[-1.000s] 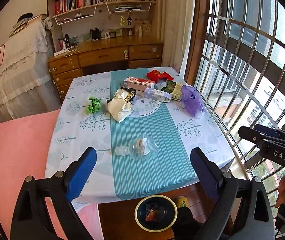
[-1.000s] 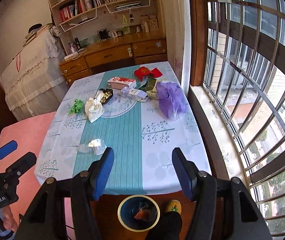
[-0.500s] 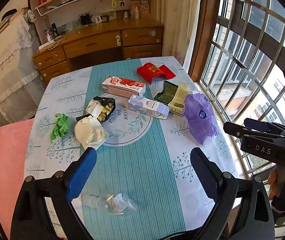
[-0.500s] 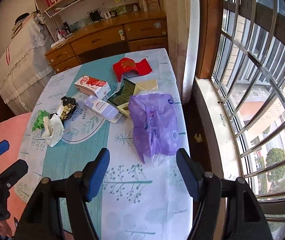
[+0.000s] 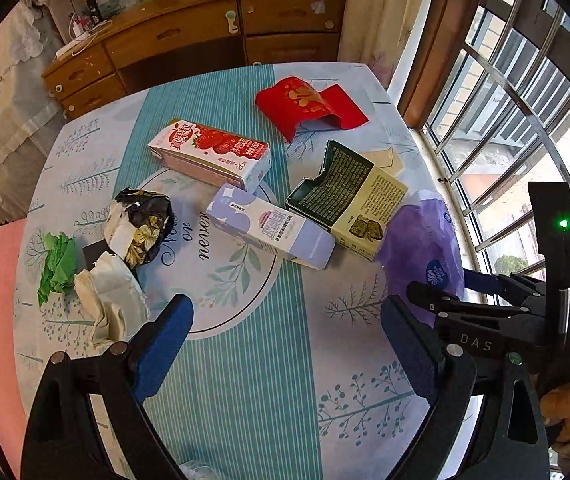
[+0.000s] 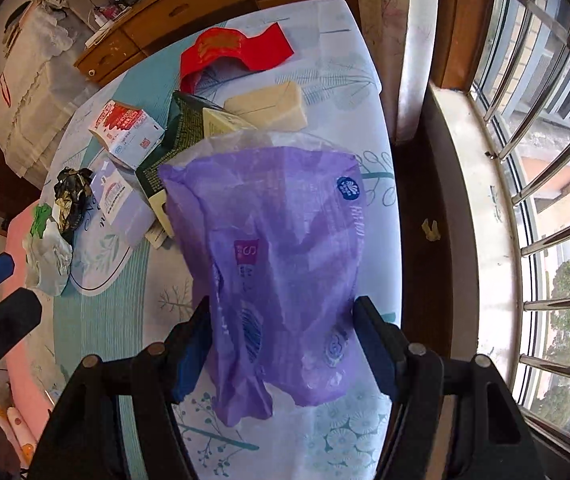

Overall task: Collect trash
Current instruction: 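Grasp the purple plastic bag with the right tool while the left tool grasps the red packet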

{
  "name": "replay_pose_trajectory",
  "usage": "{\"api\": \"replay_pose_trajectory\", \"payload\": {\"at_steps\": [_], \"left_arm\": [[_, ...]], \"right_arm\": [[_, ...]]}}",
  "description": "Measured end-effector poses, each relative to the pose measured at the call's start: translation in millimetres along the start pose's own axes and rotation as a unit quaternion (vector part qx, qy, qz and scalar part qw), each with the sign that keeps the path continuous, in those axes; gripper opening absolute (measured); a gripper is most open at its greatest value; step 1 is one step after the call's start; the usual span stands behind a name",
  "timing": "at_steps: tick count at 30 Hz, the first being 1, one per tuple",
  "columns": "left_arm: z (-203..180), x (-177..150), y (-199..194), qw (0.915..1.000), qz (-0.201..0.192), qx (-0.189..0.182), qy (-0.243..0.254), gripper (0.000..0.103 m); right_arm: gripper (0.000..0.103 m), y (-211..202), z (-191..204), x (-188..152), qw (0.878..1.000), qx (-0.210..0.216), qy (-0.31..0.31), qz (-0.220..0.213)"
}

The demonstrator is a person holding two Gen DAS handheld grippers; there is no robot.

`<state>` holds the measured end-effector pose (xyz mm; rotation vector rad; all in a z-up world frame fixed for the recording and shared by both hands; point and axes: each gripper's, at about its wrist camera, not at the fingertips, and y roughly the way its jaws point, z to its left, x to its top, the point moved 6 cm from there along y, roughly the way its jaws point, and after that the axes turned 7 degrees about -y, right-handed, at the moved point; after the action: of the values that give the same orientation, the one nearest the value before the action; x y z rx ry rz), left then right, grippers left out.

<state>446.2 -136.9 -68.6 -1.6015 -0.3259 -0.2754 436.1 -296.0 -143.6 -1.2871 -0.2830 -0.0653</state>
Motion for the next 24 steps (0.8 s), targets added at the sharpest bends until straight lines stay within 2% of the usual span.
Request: {"api": "replay_pose_trajectory", "payload": {"at_steps": [1, 2, 4, 7, 15, 19, 24], "left_arm": [[-1, 2, 2, 1.0, 0.002, -0.001, -0.001, 0.094], [-4, 5, 5, 1.0, 0.003, -0.002, -0.002, 0.094], [-8, 11, 9, 1.0, 0.005, -0.004, -0.002, 0.094], [-12, 23, 14, 0.9999, 0.007, -0.008, -0.007, 0.094], [-25, 77, 23, 0.9997, -0.004, -0.018, -0.016, 0.094], [-28, 118, 36, 0.9985, -0.005, -0.032, -0.044, 0.094], [-28, 167, 66, 0.9961, -0.005, -0.021, -0.086, 0.094]], "right_arm": [[0.066, 2, -3, 1, 1.0, 0.012, 0.009, 0.005], [0.056, 2, -5, 1, 1.0, 0.02, 0.015, 0.008], [0.041, -1, -7, 2, 1.0, 0.028, 0.011, 0.009], [0.031, -8, -11, 8, 0.999, 0.038, 0.002, 0.008], [0.026, -39, -33, 44, 0.999, 0.038, 0.008, -0.037], [0.023, -37, -45, 77, 0.998, 0.023, 0.016, -0.061], [0.021, -24, -53, 120, 0.996, 0.015, 0.025, -0.089]]}}
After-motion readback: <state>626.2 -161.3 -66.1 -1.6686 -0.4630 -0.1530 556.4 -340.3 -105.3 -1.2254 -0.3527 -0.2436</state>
